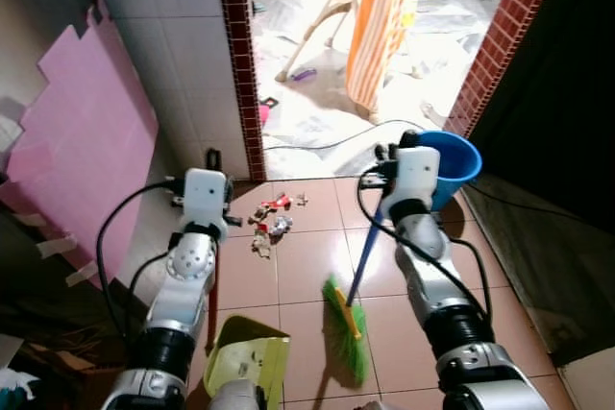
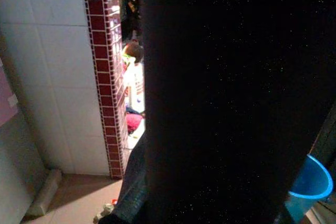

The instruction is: Sweep floor

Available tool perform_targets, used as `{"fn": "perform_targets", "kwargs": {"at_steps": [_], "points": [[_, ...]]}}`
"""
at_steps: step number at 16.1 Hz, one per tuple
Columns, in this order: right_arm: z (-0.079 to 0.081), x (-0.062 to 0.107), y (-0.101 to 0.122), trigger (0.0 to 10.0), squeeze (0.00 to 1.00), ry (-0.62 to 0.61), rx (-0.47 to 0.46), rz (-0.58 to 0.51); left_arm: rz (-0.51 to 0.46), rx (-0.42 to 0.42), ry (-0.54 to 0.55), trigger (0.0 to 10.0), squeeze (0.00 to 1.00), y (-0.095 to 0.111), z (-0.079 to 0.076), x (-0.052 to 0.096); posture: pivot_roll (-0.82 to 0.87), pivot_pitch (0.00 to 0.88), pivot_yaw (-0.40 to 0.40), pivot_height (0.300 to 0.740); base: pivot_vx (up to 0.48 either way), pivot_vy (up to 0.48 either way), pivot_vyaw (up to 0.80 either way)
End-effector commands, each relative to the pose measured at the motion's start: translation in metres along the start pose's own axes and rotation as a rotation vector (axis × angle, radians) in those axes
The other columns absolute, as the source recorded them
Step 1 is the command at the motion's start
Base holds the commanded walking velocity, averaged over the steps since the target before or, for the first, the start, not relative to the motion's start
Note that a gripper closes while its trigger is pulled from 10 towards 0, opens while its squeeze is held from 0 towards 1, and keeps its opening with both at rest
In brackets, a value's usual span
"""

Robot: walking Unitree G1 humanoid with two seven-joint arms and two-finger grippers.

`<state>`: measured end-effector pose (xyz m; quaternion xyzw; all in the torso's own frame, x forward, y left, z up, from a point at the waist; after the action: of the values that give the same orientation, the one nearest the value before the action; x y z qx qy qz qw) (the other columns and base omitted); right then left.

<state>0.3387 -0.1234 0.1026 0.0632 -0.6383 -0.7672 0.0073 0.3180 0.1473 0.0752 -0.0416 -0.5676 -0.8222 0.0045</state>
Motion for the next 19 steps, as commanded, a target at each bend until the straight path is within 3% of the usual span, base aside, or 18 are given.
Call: {"fn": "perform_targets", "kwargs": {"at_steps": [1,4,5,7,8,10,12,14,19], "points": [[-0.007,0.004,-0.002,10.0,0.0,-0.019,0.034,0.015,-0.008,-0.023,0.033,10.0,0.0,-0.001,0.008,0.003,0.05,0.0,-0.029,0.74,0.0,0.0,0.0],[-0.01,0.01,-0.003,10.0,0.0,-0.029,0.058,0.019,-0.02,-0.071,0.059,10.0,0.0,-0.006,0.016,0.014,0.03,0.0,-0.005,0.74,0.0,0.0,0.0],[-0.01,0.01,-0.002,10.0,0.0,-0.029,0.062,0.017,-0.028,-0.058,0.065,10.0,0.0,-0.007,0.018,0.016,0.03,0.0,0.001,0.74,0.0,0.0,0.0],[-0.017,0.008,0.003,10.0,0.0,-0.059,0.056,-0.001,-0.013,0.024,0.217,10.0,0.0,-0.009,0.032,0.019,0.01,0.0,0.02,0.74,0.0,0.0,0.0],[-0.017,0.008,0.003,10.0,0.0,-0.063,0.054,0.0,-0.008,0.036,0.234,10.0,0.0,-0.009,0.033,0.019,0.01,0.0,0.02,0.74,0.0,0.0,0.0],[-0.021,0.01,0.003,10.0,0.0,-0.08,0.037,0.011,-0.023,0.111,0.301,10.0,0.0,0.001,0.039,0.01,0.01,0.0,-0.002,0.74,0.0,0.0,0.0],[-0.014,0.008,0.004,10.0,0.0,-0.057,0.047,0.011,-0.074,0.115,0.326,10.0,0.0,0.019,0.045,-0.004,0.0,0.0,-0.006,0.74,0.0,0.0,0.0],[-0.013,0.008,0.005,10.0,0.0,-0.054,0.048,0.005,-0.088,0.11,0.348,10.0,0.0,0.024,0.048,-0.007,0.01,0.0,-0.008,0.74,0.0,0.0,0.0],[-0.015,0.011,0.005,10.0,0.0,-0.067,0.046,0.011,0.031,0.107,0.276,10.0,0.0,-0.012,0.032,0.007,0.0,0.0,0.001,0.74,0.0,0.0,0.0]]}}
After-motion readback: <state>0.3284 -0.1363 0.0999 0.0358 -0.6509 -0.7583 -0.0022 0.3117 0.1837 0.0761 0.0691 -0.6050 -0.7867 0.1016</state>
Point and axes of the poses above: a point about 5 cm out from each wrist's last joint towards the gripper, its own x axis pointing back from the gripper into the wrist, its own y axis along the axis of the wrist's last joint, z = x × y, the point moved 1 cm from there along -x, pointing out of the wrist towards the gripper, and after that the axes turned 12 degrees about -x, right-handed, at the moved point
